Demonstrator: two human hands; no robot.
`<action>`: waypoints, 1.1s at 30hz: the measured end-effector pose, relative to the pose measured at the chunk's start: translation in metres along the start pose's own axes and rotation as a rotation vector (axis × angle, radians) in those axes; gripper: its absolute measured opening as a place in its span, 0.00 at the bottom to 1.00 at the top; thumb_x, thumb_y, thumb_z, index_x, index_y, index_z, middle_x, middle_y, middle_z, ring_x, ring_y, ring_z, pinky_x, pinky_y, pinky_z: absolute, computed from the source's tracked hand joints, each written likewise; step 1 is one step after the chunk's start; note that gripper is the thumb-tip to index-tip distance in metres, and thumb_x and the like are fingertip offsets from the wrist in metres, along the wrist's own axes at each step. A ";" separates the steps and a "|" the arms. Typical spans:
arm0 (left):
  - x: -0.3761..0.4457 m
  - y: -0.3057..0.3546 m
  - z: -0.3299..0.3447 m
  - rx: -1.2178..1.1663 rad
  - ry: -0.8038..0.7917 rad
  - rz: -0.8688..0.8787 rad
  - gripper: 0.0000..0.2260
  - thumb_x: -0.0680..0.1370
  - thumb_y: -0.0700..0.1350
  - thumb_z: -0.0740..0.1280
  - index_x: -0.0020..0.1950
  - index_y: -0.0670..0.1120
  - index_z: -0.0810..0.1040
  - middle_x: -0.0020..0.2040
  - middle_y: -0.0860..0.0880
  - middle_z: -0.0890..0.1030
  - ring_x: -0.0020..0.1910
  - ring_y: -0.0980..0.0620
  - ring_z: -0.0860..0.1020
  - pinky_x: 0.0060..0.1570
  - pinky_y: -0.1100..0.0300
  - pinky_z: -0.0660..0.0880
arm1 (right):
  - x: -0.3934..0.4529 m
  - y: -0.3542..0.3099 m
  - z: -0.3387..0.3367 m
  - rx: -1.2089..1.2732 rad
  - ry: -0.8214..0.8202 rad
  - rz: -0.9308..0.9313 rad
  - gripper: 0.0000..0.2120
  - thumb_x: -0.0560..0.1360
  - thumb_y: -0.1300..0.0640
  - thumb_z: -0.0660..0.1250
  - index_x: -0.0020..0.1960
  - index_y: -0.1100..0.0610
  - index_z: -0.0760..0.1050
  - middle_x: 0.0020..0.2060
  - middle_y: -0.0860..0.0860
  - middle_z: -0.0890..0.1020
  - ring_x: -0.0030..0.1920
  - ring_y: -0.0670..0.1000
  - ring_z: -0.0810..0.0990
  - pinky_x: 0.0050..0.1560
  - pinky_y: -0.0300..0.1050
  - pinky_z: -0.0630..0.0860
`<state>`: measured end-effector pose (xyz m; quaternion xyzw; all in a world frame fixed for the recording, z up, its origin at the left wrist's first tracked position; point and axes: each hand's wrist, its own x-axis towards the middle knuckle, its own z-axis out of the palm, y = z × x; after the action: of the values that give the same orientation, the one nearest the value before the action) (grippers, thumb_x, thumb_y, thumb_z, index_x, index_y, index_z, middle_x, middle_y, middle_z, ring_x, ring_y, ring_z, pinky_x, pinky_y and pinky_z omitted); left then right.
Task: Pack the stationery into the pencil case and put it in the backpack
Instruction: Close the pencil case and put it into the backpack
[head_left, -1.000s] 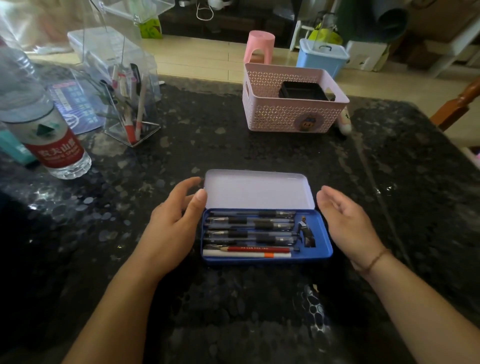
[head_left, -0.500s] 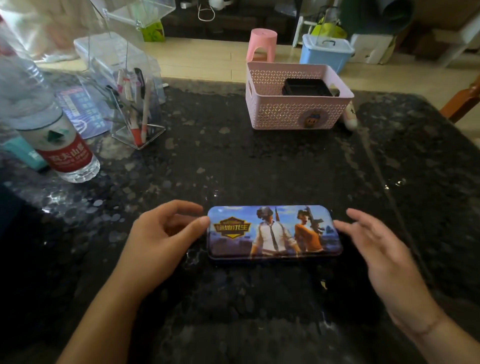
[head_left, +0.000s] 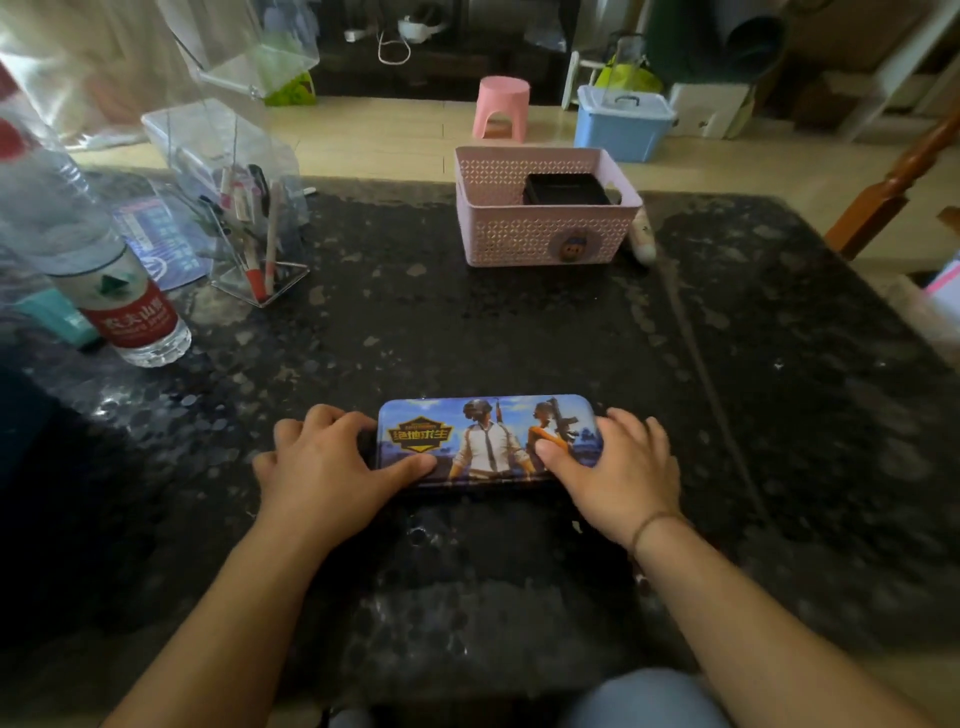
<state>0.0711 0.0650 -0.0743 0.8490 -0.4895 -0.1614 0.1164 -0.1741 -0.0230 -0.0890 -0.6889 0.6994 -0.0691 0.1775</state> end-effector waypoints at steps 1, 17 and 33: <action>-0.005 0.004 0.000 -0.003 0.013 -0.001 0.34 0.59 0.79 0.59 0.54 0.57 0.76 0.56 0.53 0.72 0.60 0.46 0.66 0.53 0.47 0.64 | 0.001 -0.004 -0.005 0.016 -0.052 0.025 0.43 0.61 0.23 0.55 0.66 0.50 0.69 0.72 0.48 0.63 0.74 0.57 0.52 0.70 0.59 0.56; -0.002 0.012 0.015 -0.766 0.090 -0.135 0.21 0.59 0.49 0.78 0.48 0.59 0.76 0.43 0.62 0.84 0.39 0.64 0.82 0.37 0.75 0.75 | -0.001 -0.003 -0.005 0.722 -0.025 -0.052 0.16 0.67 0.38 0.66 0.50 0.27 0.63 0.67 0.37 0.64 0.67 0.43 0.66 0.64 0.48 0.69; 0.003 0.391 -0.344 -0.974 -0.259 0.201 0.25 0.64 0.52 0.79 0.54 0.46 0.74 0.48 0.43 0.85 0.44 0.47 0.84 0.35 0.54 0.80 | 0.038 0.021 -0.507 1.320 0.221 0.071 0.13 0.67 0.51 0.70 0.49 0.54 0.75 0.48 0.58 0.83 0.50 0.62 0.82 0.51 0.65 0.76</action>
<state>-0.1037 -0.1171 0.3812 0.6181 -0.4473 -0.4626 0.4516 -0.3676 -0.1342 0.3681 -0.4011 0.5466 -0.5470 0.4911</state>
